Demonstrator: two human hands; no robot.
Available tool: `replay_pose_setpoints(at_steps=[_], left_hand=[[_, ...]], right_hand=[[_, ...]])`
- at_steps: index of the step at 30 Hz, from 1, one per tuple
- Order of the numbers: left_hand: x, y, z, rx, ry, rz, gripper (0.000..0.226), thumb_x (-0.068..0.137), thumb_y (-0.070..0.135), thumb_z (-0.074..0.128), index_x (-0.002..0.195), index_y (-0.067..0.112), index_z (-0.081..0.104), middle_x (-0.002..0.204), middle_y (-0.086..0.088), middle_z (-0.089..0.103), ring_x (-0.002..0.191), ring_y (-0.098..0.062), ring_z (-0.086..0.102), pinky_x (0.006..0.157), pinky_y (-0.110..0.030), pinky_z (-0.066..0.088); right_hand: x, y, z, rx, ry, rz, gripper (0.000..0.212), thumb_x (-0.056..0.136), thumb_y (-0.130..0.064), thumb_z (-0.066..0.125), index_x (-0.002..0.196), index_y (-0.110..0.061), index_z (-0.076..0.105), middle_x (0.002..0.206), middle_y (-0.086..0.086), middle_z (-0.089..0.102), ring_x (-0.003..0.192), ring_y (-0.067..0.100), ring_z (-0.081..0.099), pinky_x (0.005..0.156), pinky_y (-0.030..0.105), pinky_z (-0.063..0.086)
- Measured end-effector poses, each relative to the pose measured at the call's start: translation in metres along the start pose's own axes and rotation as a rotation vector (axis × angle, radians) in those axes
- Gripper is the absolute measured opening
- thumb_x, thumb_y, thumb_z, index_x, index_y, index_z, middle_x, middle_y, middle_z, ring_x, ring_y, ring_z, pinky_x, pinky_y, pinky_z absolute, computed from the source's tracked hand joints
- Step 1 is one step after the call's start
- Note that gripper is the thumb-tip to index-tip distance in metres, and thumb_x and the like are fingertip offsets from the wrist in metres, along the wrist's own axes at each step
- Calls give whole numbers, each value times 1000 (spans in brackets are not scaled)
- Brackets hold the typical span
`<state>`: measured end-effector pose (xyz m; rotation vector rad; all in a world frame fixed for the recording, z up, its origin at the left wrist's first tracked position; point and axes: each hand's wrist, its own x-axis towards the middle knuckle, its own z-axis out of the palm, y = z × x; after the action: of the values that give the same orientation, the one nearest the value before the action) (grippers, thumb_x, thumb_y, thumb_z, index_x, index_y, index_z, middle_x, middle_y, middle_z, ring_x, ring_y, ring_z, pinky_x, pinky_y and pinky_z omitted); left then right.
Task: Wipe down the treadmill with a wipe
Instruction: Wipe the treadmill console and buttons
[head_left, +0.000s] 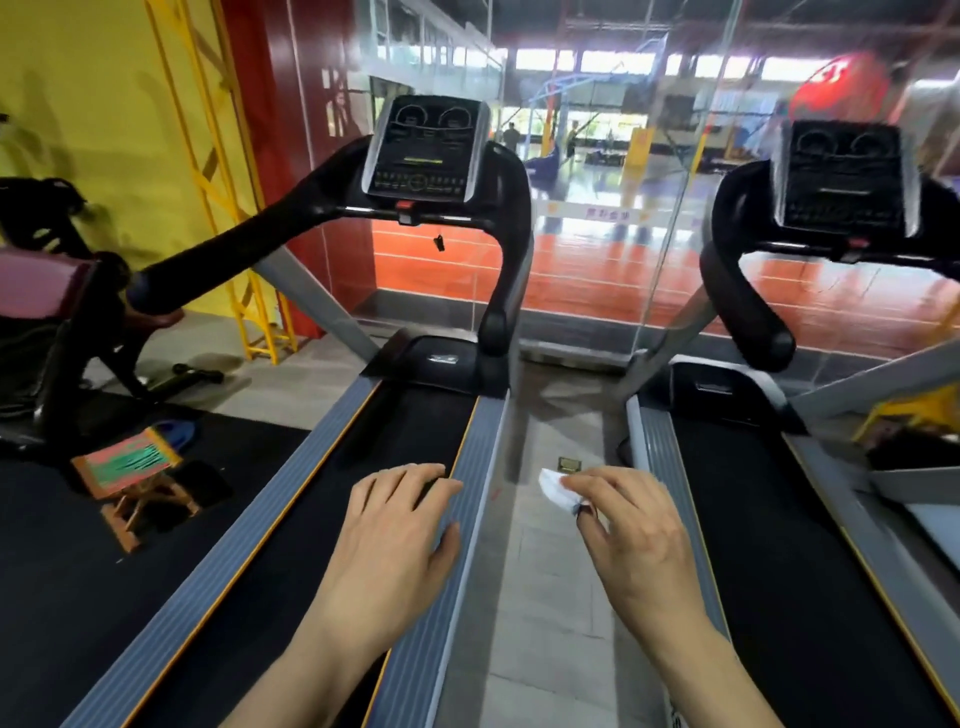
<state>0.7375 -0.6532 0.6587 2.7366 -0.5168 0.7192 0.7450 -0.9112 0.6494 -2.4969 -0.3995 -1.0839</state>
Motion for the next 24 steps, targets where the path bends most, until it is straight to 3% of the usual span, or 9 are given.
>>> replay_pose_setpoints(at_steps=[4,7,11,17,21,24], left_hand=[[68,-8,34,5,-11,-5,36,90,30,71,125,28,64,126,9,61,120,-17,57,101,-38,45],[121,-14,65,-6,1,11,33,93,36,56,124,30,63,124,11,59,118,-17,56,100,-38,45],[202,-20,107,37,6,33,36,94,44,43,123,33,61,123,13,58,118,-16,55,103,-34,38],[342,-24,153,52,35,-40,41,91,46,43,122,30,65,121,12,62,114,-20,61,95,-43,50],[417,-29,184,91,88,-54,39,88,44,48,117,27,68,116,8,64,104,-22,65,87,-42,52],[467,-41,204,104,115,-45,38,88,41,49,116,25,69,115,8,65,104,-21,64,86,-38,50]], right_hand=[[49,53,29,-6,18,-23,33,77,4,76,100,-19,74,100,-8,65,91,20,60,78,37,49],[89,97,56,-16,31,-32,28,82,-2,68,103,-20,74,101,-8,66,91,20,59,76,36,48],[144,163,92,13,16,-20,40,78,3,74,108,-23,73,104,-10,66,96,16,59,81,34,49],[243,265,148,87,19,-38,39,77,4,75,104,-24,72,103,-14,64,94,12,57,77,35,51],[320,316,187,127,33,-94,25,85,-13,60,102,-26,73,103,-16,64,95,11,57,79,32,48],[369,341,220,175,19,-92,35,78,0,75,101,-26,73,102,-16,66,95,12,57,81,32,49]])
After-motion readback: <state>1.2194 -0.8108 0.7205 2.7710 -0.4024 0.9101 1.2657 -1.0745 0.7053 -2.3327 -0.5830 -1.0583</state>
